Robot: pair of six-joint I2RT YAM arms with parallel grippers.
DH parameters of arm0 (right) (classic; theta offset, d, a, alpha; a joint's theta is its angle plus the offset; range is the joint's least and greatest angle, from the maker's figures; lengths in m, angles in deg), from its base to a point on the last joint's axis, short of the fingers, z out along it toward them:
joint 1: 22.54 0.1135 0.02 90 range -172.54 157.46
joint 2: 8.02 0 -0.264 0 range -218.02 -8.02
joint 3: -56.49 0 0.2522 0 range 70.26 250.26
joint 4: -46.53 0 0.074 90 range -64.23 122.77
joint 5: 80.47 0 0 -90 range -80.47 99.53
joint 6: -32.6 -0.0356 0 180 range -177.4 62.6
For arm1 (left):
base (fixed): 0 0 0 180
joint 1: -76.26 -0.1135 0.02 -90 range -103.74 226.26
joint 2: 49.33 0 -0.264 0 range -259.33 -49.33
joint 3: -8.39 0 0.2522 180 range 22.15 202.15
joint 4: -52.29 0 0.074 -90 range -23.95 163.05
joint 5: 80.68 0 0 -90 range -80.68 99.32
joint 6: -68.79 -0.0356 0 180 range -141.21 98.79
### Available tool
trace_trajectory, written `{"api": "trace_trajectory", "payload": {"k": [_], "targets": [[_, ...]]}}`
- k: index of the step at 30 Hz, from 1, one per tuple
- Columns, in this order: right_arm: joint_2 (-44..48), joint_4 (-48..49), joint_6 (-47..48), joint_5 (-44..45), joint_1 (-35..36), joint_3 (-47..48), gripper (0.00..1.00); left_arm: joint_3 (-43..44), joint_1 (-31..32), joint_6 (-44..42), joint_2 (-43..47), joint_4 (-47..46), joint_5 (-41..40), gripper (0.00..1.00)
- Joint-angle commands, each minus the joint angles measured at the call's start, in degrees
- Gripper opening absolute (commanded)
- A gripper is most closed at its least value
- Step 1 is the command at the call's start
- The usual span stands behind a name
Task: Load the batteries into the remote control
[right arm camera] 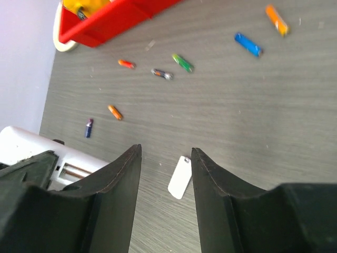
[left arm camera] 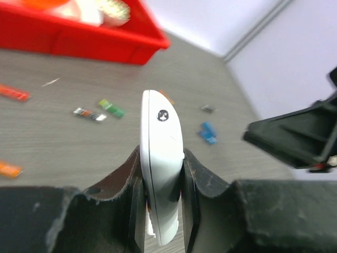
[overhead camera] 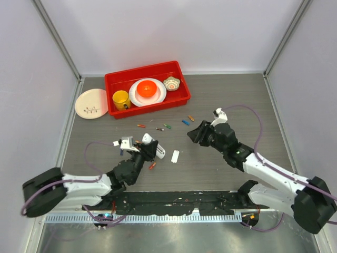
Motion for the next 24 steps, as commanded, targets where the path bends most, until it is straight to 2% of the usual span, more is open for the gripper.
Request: {"api": "trace_trajectory", "payload": {"k": [1,4,6,9,10,12,14,16,18,21,22,24], "targets": [[5.1,-12.4,9.8,7.8,2.0,8.0,0.48,8.1,-3.9,9.4,18.1,33.9,14.9,0.00],[5.8,-16.0,12.2,11.0,3.0,10.4,0.49,7.0,-7.8,12.4,25.9,35.7,23.4,0.00],[5.2,-18.8,13.5,13.2,3.7,12.3,0.49,8.2,-10.9,14.9,28.9,40.5,30.4,0.00],[4.8,-22.2,16.0,22.1,7.4,14.5,0.49,9.1,-14.1,15.2,31.9,44.5,39.4,0.00],[4.8,-22.8,17.2,29.4,9.1,15.2,0.52,9.1,-14.8,15.1,32.1,45.3,41.1,0.00],[4.1,-25.3,21.9,36.6,14.6,17.6,0.54,8.6,-17.7,17.2,32.7,46.7,47.7,0.00],[3.0,-27.3,24.1,40.8,15.8,19.1,0.58,7.5,-20.7,19.8,32.3,41.4,53.1,0.00],[2.2,-29.1,25.0,41.3,15.9,19.9,0.63,6.4,-22.5,23.2,30.8,34.4,60.4,0.00],[1.8,-29.5,24.2,40.7,15.8,19.6,0.65,6.8,-25.0,26.2,26.6,31.6,68.4,0.00],[0.6,-31.0,23.5,38.3,15.3,19.5,0.69,6.1,-28.4,33.7,18.3,18.7,75.7,0.00],[0.2,-31.1,23.1,37.9,15.1,19.3,0.70,6.0,-29.0,38.9,16.3,9.3,79.4,0.00],[0.6,-30.4,22.3,36.1,14.1,18.3,0.71,6.2,-29.7,43.7,10.5,0.7,81.6,0.00]]}}
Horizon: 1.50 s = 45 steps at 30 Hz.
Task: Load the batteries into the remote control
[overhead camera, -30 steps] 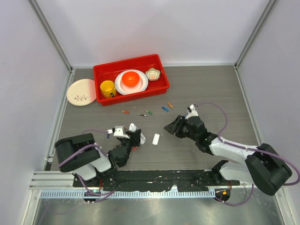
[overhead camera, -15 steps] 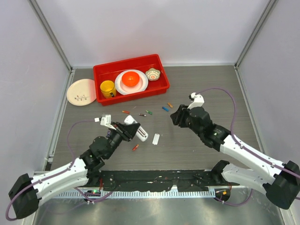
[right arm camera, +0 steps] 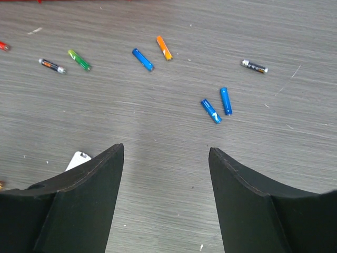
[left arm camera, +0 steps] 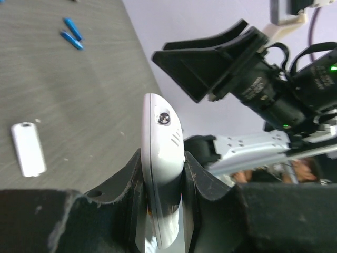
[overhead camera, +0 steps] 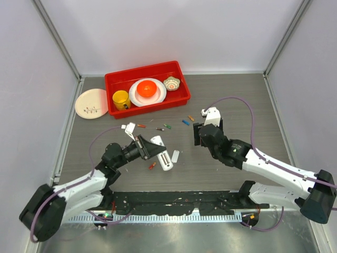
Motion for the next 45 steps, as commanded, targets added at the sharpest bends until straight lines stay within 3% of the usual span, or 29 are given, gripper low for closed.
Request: {"api": "trace_trajectory", "payload": {"k": [1,5,8,11,12,13,14,17,19,25,30,34,45], "targets": [[0.3,-0.5,-1.5,0.0,-1.6,0.4,0.71,0.3,-1.8,16.9,-9.1,-30.7,15.8,0.00],[2.2,2.8,-3.5,-0.7,-5.4,-2.5,0.71,-0.2,-2.7,19.3,-13.4,-36.2,17.4,0.00],[0.6,3.8,-4.1,-9.4,-12.7,-2.7,0.70,-1.7,-3.0,18.4,-10.9,-36.2,15.9,0.00],[-3.3,5.4,-3.1,-19.4,-14.9,-1.6,0.65,-0.6,-3.7,12.7,-2.2,-21.5,15.2,0.00],[-4.6,6.3,-3.0,-24.3,-14.9,-1.4,0.64,0.1,-4.0,10.7,0.7,-9.9,14.8,0.00],[-5.5,8.4,-3.2,-25.9,-14.6,-1.1,0.63,1.9,-4.7,5.4,7.5,-3.3,13.1,0.00],[-7.0,9.7,-3.2,-27.4,-14.1,-1.1,0.63,3.0,-5.0,2.6,10.6,9.9,11.7,0.00],[-11.8,13.8,-2.5,-29.1,-11.1,0.0,0.63,5.3,-6.7,-3.4,20.3,24.6,8.4,0.00],[-15.2,15.2,-1.8,-28.2,-8.4,2.2,0.64,4.0,-8.7,-1.6,22.4,24.6,10.0,0.00],[-27.5,20.8,1.8,-26.7,-6.5,9.7,0.63,-3.2,-10.0,10.6,23.5,11.5,13.1,0.00],[-37.9,21.6,9.8,-24.6,-6.8,16.4,0.54,-3.5,-10.1,11.9,23.8,7.1,15.6,0.00],[-44.3,25.6,10.6,-27.0,-9.1,19.6,0.46,-3.0,-10.1,12.0,23.6,5.8,17.1,0.00],[-50.4,26.8,11.3,-28.0,-9.7,23.7,0.47,-3.3,-10.1,11.8,24.7,7.0,16.6,0.00]]}}
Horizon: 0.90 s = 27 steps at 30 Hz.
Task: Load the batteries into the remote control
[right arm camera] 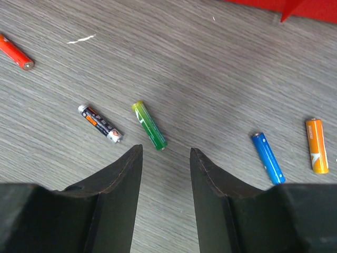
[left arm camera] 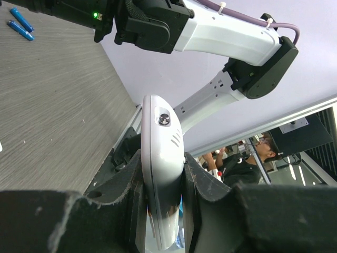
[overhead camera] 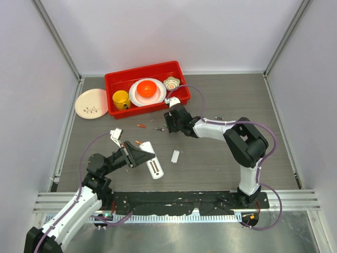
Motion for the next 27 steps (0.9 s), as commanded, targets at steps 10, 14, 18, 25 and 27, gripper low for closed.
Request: {"api": "trace_trajectory", "payload": {"k": [10,14,18,25,27], "targets": [[-4.1,2.3,1.6,-0.9,0.3,5.1,0.47,1.4,-0.3,0.2,1.0,-1.3,0.9,0.00],[-4.7,1.7,2.0,0.0,0.3,4.9,0.47,1.6,-0.2,-0.6,0.9,0.5,0.5,0.00],[-5.5,1.6,2.4,0.0,0.3,4.9,0.46,1.6,-0.2,-0.5,0.6,0.2,0.6,0.00],[-7.3,1.1,2.5,0.8,0.8,5.1,0.39,1.6,-0.2,-0.6,0.4,0.4,0.5,0.00],[-7.5,0.8,2.5,0.7,0.9,5.1,0.35,1.7,-0.3,-0.8,0.2,0.7,0.5,0.00]]}}
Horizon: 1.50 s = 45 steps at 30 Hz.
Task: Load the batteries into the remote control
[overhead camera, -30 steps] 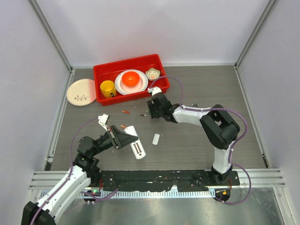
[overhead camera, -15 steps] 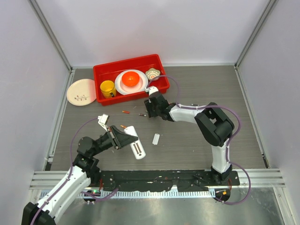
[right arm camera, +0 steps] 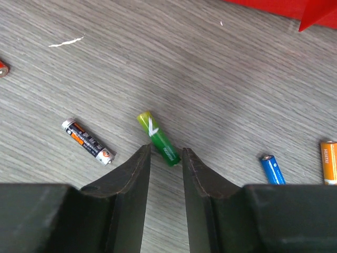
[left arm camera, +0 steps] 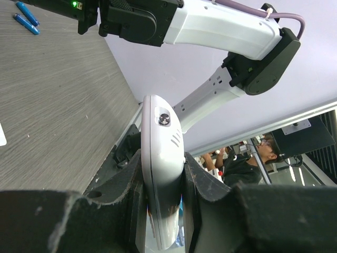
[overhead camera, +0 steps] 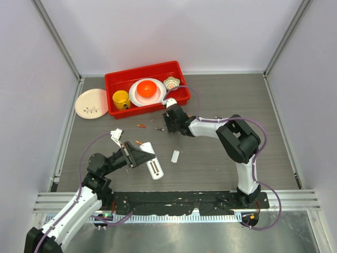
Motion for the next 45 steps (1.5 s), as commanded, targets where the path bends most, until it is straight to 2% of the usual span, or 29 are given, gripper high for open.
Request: {"api": "trace_trajectory", "payload": {"k": [1,7,13,21,29,34,44,45], "targets": [[-1.7,0.2,0.5,0.6,0.8,1.2,0.34,1.7,-0.3,-0.6,-0.2,-1.2,0.4,0.00],[-0.7,0.2,-0.1,0.7,1.0,-0.3,0.21,2.2,-0.2,-1.0,-0.8,-1.4,0.7,0.00],[3.2,1.2,-3.0,1.6,1.0,-4.0,0.01,1.3,-0.3,-1.6,-0.4,-2.2,0.8,0.00],[14.7,2.4,-7.6,1.3,1.0,-12.2,0.01,0.2,-0.3,-3.5,2.3,1.0,-2.2,0.00],[26.5,-6.5,-10.0,4.6,1.5,-19.5,0.01,-0.8,-0.3,-5.0,1.6,2.6,-7.1,0.00],[28.5,-13.3,-12.8,6.0,1.8,-23.1,0.01,-0.7,-0.2,-5.4,-2.7,-2.2,-7.9,0.00],[28.3,-22.1,-13.7,5.0,2.4,-22.3,0.01,0.5,-0.3,-5.2,-10.8,-10.3,-6.3,0.00],[28.1,-22.6,-13.6,4.7,2.5,-22.2,0.03,0.5,-0.3,-5.3,-11.0,-10.4,-6.3,0.00]]}}
